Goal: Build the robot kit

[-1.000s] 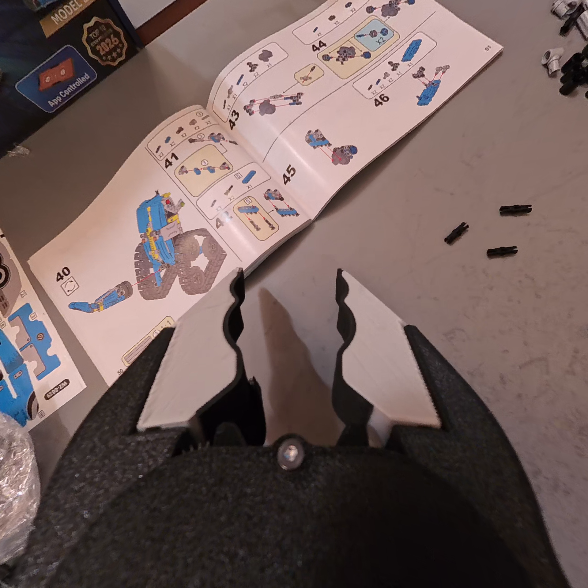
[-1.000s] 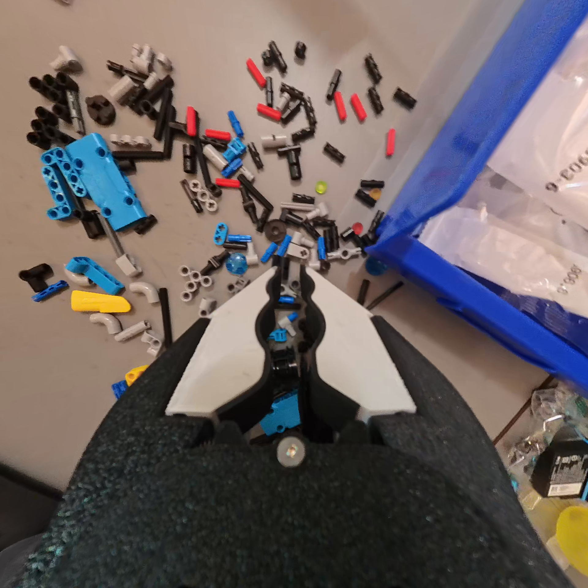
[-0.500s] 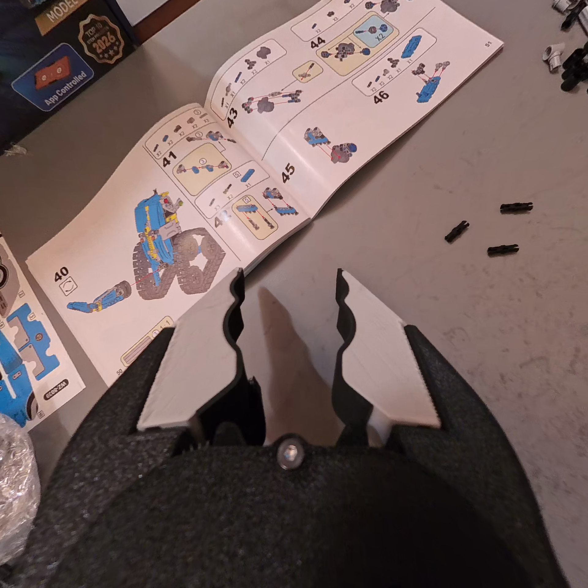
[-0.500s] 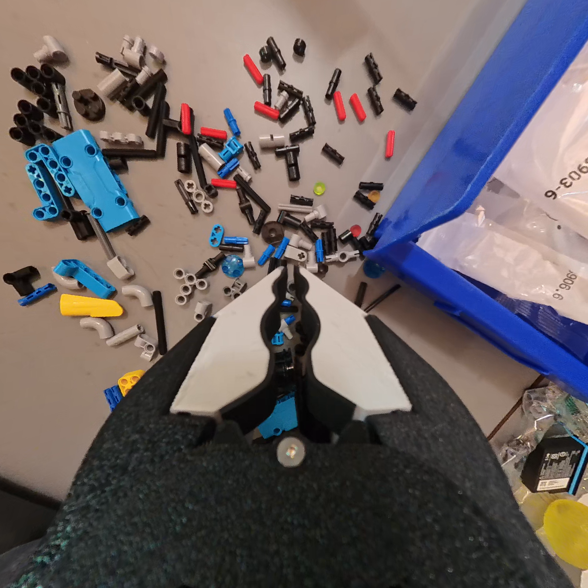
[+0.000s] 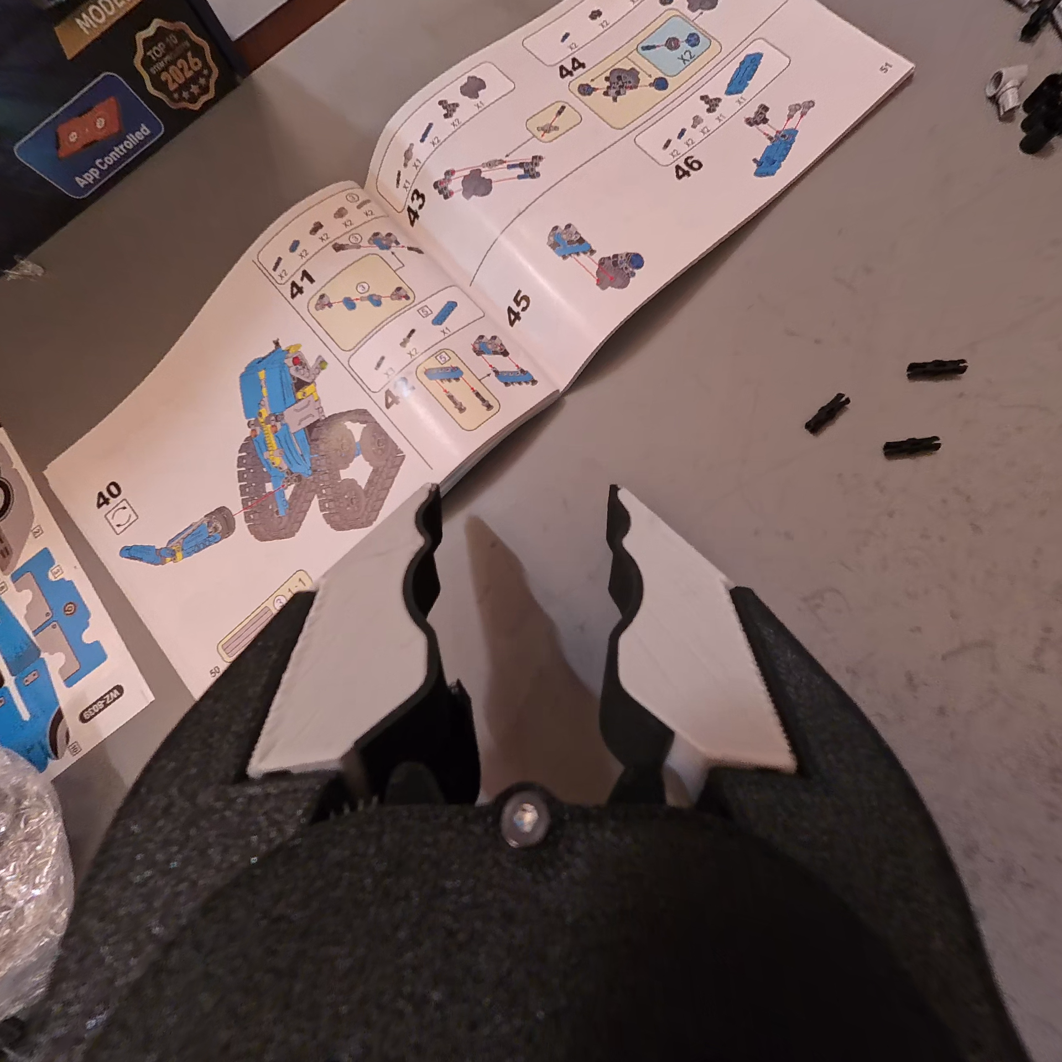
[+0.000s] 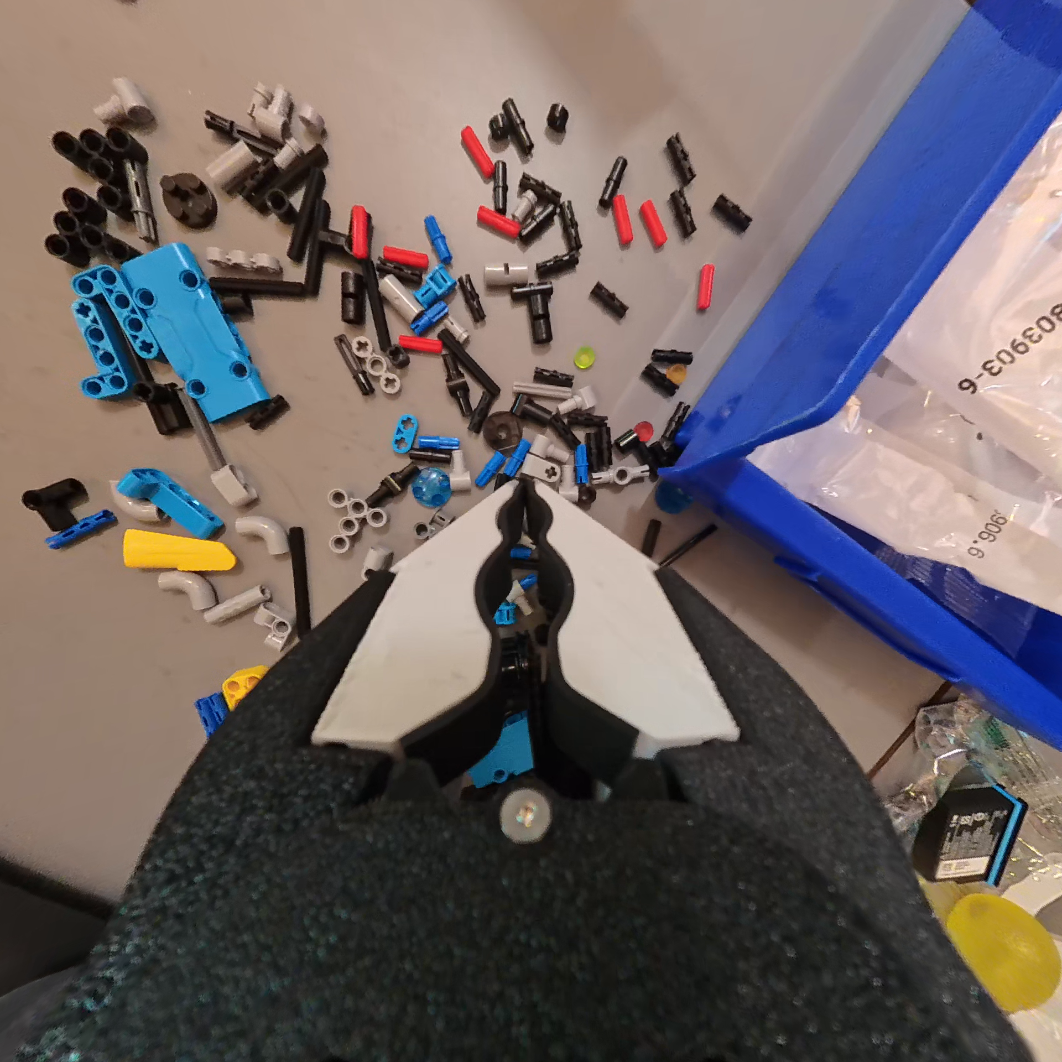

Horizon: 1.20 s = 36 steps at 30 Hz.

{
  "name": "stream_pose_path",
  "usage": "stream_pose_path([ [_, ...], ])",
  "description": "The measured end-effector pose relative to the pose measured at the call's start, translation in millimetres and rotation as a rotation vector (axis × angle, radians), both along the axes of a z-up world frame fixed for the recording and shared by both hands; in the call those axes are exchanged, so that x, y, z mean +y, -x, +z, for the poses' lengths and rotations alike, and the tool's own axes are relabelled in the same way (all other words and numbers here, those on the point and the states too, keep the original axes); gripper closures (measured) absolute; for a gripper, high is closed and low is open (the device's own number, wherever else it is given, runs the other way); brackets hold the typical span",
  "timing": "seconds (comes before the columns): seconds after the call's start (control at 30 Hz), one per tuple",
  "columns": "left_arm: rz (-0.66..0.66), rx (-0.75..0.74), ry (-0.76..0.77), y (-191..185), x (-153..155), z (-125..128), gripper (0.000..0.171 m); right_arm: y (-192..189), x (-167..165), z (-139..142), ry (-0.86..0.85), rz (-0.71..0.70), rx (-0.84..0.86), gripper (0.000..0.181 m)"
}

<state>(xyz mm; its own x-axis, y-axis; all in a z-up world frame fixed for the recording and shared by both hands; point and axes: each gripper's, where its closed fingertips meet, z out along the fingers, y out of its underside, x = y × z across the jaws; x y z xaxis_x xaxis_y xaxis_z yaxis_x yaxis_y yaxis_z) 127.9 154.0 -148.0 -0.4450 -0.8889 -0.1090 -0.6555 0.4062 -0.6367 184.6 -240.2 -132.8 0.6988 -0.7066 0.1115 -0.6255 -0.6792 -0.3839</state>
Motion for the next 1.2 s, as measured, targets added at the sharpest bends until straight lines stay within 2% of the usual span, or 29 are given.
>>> stream_pose_path([
  [0.2,-0.002,0.0,-0.002,0.0,-0.2,-0.1,0.114,-13.7,-10.2,12.6,0.066,-0.021,-0.102,0.181],
  [0.37,-0.003,-0.003,-0.001,-0.2,-0.8,0.5,0.114,-35.7,-13.4,56.6,0.047,-0.057,-0.34,0.181],
  [0.47,-0.003,-0.001,-0.007,0.1,0.1,-0.3,0.114,-40.0,-13.4,75.3,0.014,-0.069,-0.42,0.181],
  [0.67,-0.003,0.0,-0.006,0.1,0.4,-0.5,0.114,-43.8,-22.7,86.7,-0.029,-0.122,-0.447,0.181],
  [0.8,0.0,-0.008,0.002,-1.0,1.5,1.9,0.114,-14.8,-39.1,100.6,-0.095,-0.094,-0.345,0.181],
  [0.87,0.009,-0.014,0.01,-1.8,2.9,3.6,0.114,4.3,-54.9,112.9,-0.178,-0.123,-0.313,0.181],
  [1.0,0.015,-0.055,0.059,-3.9,-0.9,15.7,0.114,34.9,-83.1,120.5,-0.299,-0.231,-0.299,0.181],
  [1.2,0.052,-0.097,0.159,-9.3,0.5,28.0,0.114,90.8,-110.3,84.8,-0.287,-0.466,-0.336,0.178],
])
